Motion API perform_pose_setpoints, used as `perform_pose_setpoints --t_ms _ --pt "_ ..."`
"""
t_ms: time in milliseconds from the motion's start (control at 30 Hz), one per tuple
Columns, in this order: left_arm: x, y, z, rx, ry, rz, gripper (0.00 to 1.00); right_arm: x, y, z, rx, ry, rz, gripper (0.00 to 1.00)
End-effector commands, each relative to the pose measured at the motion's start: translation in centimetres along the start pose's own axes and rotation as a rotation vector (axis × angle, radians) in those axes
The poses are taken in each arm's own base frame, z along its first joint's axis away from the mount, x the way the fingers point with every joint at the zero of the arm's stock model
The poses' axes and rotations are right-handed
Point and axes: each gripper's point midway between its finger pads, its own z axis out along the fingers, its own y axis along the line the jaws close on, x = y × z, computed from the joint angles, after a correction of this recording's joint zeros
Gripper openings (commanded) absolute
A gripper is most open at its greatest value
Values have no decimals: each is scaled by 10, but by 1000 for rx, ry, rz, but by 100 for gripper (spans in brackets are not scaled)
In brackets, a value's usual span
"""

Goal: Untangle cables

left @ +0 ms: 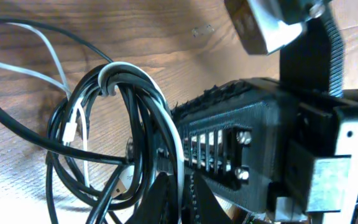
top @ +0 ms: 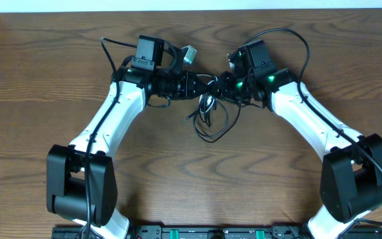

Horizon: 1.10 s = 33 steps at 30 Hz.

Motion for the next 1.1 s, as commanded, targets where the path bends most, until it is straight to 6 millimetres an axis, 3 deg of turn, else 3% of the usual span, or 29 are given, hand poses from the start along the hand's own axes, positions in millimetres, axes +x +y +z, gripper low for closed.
perform_pose_setpoints --t_ms 0,67,267,367,600,800,933,1067 --pt "-2 -9 -4 23 -5 6 7 -6 6 0 -8 -28 -14 11" --pt "-2 -9 -4 23 -5 6 7 -10 8 0 -15 -41 -23 1" --pt "-2 -9 -4 22 -5 5 7 -23 9 -12 -31 -83 -72 1" --pt "-2 -8 -4 15 -7 5 7 -28 13 -30 -42 -110 -114 1" --pt "4 20 -5 -143 -4 -44 7 -39 26 -108 -33 -247 -225 1" --pt "5 27 -6 -178 -4 -48 7 -42 5 -165 16 -324 -176 1" --pt "5 27 -6 -177 -2 -41 8 -44 -11 -178 44 -335 -139 1" --pt "5 24 -6 -163 1 -42 7 -38 -11 -168 38 -289 -149 1"
